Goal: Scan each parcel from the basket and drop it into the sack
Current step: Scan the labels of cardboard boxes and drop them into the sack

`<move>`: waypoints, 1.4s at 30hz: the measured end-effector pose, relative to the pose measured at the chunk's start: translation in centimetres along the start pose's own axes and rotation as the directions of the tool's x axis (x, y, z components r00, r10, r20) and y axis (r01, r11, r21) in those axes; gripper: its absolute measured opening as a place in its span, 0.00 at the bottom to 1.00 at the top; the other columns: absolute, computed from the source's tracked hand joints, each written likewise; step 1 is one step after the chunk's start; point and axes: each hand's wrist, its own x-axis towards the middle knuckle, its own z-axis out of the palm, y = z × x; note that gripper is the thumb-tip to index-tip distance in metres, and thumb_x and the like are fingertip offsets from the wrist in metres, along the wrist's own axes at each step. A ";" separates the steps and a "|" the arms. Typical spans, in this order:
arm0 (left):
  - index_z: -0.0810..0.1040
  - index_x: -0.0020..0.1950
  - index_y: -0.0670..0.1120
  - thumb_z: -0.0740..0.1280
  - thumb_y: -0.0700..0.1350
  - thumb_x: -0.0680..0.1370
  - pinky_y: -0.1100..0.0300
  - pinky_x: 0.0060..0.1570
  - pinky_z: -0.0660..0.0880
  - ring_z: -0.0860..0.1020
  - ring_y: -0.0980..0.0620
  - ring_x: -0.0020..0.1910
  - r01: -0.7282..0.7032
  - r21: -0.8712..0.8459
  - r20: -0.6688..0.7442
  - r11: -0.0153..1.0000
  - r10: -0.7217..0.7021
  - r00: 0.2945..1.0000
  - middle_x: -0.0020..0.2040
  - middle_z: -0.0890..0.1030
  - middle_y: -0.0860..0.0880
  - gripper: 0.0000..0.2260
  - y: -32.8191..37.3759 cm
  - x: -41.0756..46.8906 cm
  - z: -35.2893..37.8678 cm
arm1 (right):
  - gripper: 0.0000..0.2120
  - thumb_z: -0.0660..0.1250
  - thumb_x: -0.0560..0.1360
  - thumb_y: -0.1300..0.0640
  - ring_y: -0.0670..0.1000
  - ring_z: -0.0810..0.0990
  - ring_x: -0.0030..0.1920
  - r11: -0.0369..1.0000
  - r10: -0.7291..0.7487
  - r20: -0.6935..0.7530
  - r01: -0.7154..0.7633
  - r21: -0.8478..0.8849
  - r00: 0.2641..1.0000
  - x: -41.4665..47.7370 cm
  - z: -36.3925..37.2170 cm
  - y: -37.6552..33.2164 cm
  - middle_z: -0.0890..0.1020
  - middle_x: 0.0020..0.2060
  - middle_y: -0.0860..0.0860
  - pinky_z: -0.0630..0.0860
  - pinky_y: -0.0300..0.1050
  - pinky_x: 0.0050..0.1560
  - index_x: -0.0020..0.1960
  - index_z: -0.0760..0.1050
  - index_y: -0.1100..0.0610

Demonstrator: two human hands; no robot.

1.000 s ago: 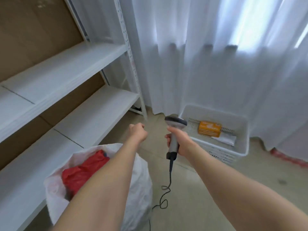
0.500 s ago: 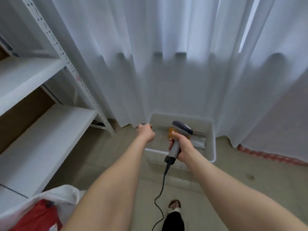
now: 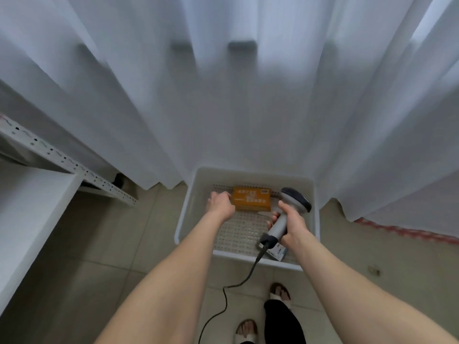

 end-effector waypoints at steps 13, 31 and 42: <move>0.67 0.71 0.42 0.62 0.42 0.80 0.58 0.55 0.70 0.72 0.43 0.64 0.176 -0.260 0.143 0.950 -0.142 0.979 0.70 0.69 0.42 0.20 -2.1 26.4 16.4 | 0.15 0.72 0.75 0.52 0.53 0.78 0.40 0.998 0.046 -0.139 -0.052 -0.040 0.989 32.0 0.2 -0.6 0.76 0.39 0.55 0.79 0.47 0.36 0.53 0.73 0.61; 0.57 0.76 0.56 0.67 0.70 0.67 0.36 0.58 0.68 0.66 0.38 0.69 0.400 -0.699 0.267 0.592 -0.303 0.915 0.75 0.61 0.45 0.42 -7.5 44.0 27.5 | 0.17 0.71 0.74 0.53 0.60 0.82 0.54 0.993 -0.028 -0.071 0.019 -0.116 0.997 54.0 -3.2 4.1 0.83 0.54 0.58 0.77 0.60 0.60 0.60 0.77 0.58; 0.70 0.63 0.46 0.67 0.66 0.72 0.42 0.48 0.71 0.77 0.44 0.41 0.423 -0.879 0.295 0.220 -0.446 0.845 0.46 0.78 0.47 0.30 -4.9 29.6 15.9 | 0.14 0.70 0.76 0.48 0.59 0.83 0.49 0.993 -0.069 -0.093 0.060 -0.102 0.993 36.0 -2.7 1.1 0.84 0.49 0.57 0.78 0.60 0.57 0.54 0.78 0.57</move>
